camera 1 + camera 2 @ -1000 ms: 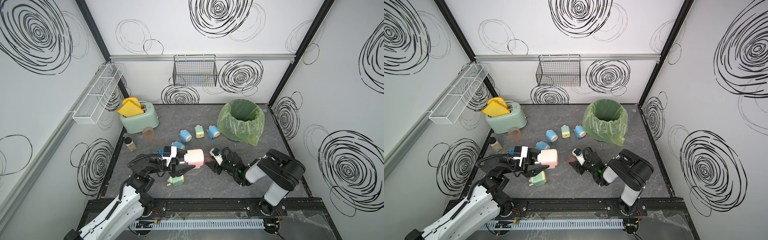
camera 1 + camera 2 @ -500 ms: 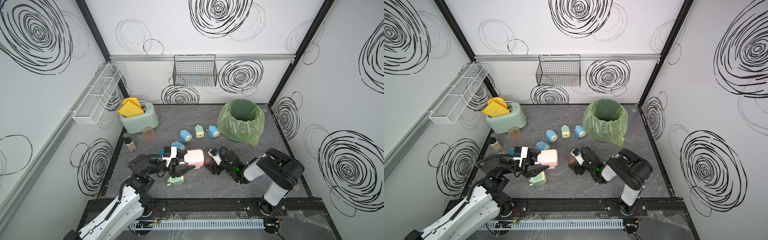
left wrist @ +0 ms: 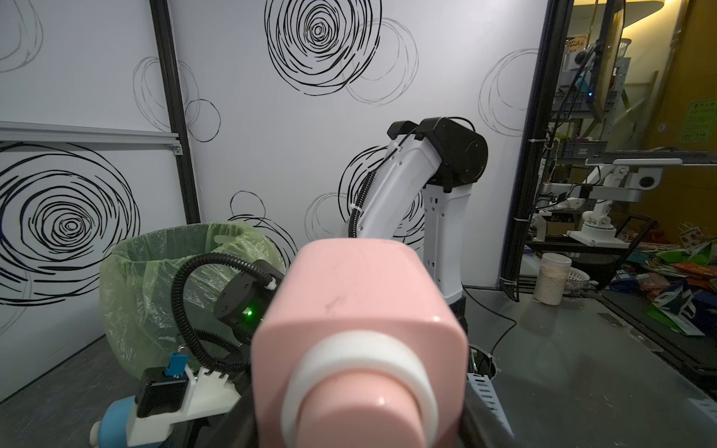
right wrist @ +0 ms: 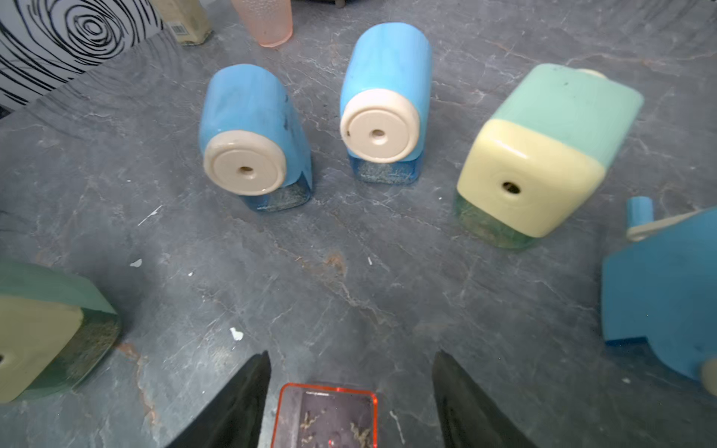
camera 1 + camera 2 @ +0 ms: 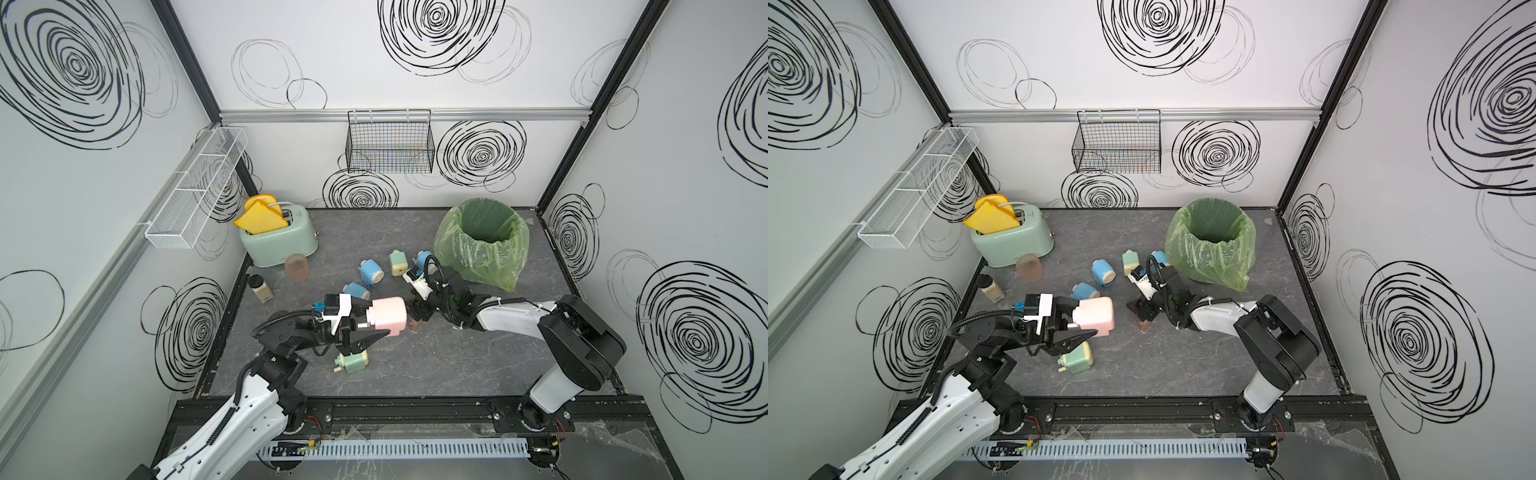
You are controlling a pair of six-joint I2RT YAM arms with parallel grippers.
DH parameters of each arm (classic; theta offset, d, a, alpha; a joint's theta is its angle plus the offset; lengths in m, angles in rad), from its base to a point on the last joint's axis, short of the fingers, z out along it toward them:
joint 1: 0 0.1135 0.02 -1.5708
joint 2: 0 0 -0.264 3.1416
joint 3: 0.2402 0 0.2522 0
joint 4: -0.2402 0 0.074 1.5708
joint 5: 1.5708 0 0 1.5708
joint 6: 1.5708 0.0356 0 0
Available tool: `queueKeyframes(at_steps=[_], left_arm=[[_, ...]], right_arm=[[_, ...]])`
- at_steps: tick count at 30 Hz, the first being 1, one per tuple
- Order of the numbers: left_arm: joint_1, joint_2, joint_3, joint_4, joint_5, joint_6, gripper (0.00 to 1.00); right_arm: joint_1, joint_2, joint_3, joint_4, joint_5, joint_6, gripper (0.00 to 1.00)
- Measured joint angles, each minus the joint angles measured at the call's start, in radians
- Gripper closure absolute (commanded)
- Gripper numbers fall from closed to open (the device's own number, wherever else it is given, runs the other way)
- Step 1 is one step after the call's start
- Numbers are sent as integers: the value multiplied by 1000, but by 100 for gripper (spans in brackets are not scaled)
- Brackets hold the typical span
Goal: Take out the pencil sharpener tray and clean the shavings
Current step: Place the container at the center of the board, then pick up the container from the center of the board.
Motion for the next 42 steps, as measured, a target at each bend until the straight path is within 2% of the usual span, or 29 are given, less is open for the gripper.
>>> queueKeyframes(at_steps=[9, 15, 17, 20, 26, 42], left_arm=[[-2, -10, 0, -6, -16, 1, 86], [-6, -10, 0, -6, -18, 1, 86], [-6, -10, 0, -6, -18, 2, 86], [-6, -10, 0, -6, -18, 3, 86], [-6, -10, 0, -6, -18, 4, 86], [-6, -10, 0, -6, -19, 4, 86]], right_arm=[[-6, 23, 85, -268, 65, -6, 39], [-11, 7, 90, -360, 101, 75, 43], [-14, -4, 89, -382, 103, 113, 48], [-20, -10, 89, -399, 100, 158, 53], [-45, -10, 77, -404, 84, 211, 57], [-47, -10, 63, -404, 63, 229, 59]])
